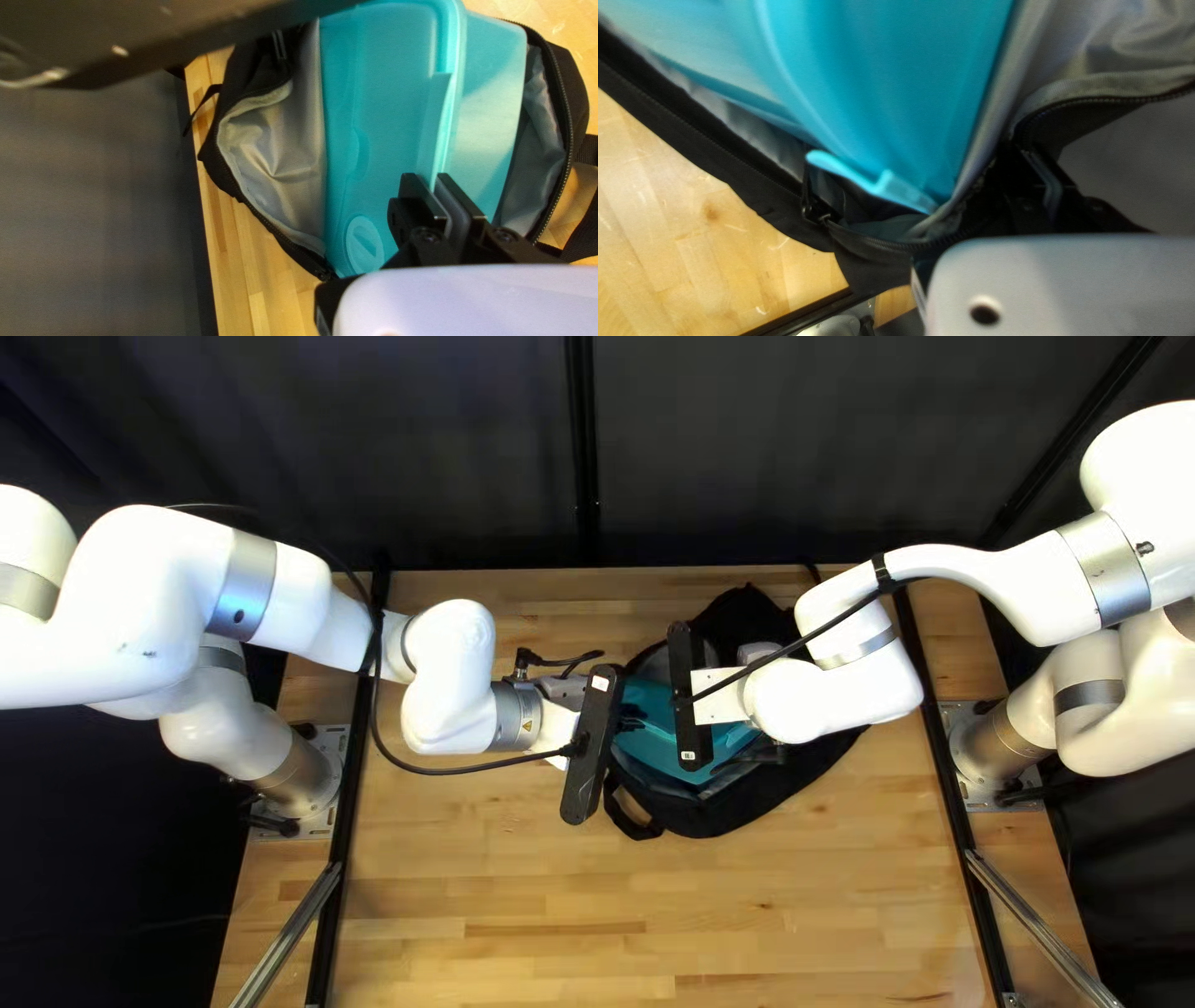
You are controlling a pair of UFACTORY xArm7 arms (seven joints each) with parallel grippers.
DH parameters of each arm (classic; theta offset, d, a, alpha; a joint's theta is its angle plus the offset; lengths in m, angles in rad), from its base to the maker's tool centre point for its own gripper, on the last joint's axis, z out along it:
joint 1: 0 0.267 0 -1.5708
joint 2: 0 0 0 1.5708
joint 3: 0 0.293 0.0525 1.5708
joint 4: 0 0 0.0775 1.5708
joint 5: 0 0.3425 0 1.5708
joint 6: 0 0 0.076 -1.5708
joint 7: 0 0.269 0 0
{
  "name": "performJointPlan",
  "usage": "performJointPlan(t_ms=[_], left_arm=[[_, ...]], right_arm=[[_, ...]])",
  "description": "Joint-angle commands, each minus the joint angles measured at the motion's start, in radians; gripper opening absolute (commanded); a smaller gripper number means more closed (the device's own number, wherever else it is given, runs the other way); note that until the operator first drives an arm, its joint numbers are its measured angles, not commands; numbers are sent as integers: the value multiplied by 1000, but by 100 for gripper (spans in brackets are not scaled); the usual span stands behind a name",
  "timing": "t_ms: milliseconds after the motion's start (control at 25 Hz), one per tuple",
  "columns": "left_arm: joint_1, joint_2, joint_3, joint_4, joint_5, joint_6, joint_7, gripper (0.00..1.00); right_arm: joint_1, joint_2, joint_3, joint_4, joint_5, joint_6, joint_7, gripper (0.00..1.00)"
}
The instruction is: Remove a lunch box from a kids backpack
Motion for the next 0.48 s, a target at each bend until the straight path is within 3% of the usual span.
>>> performJointPlan(t_ms=[40, 320, 480], left_arm=[[-4, -24, -3, -16, -36, -6, 37, 0], [-8, -40, -6, -32, -34, -4, 29, 0], [-17, -77, -8, -60, -107, -5, 92, 0]], right_arm=[[0, -12, -1, -6, 5, 4, -3, 0], [-1, -28, -3, -14, 12, 9, -6, 0], [-1, -45, -5, -22, 19, 16, -12, 0]])
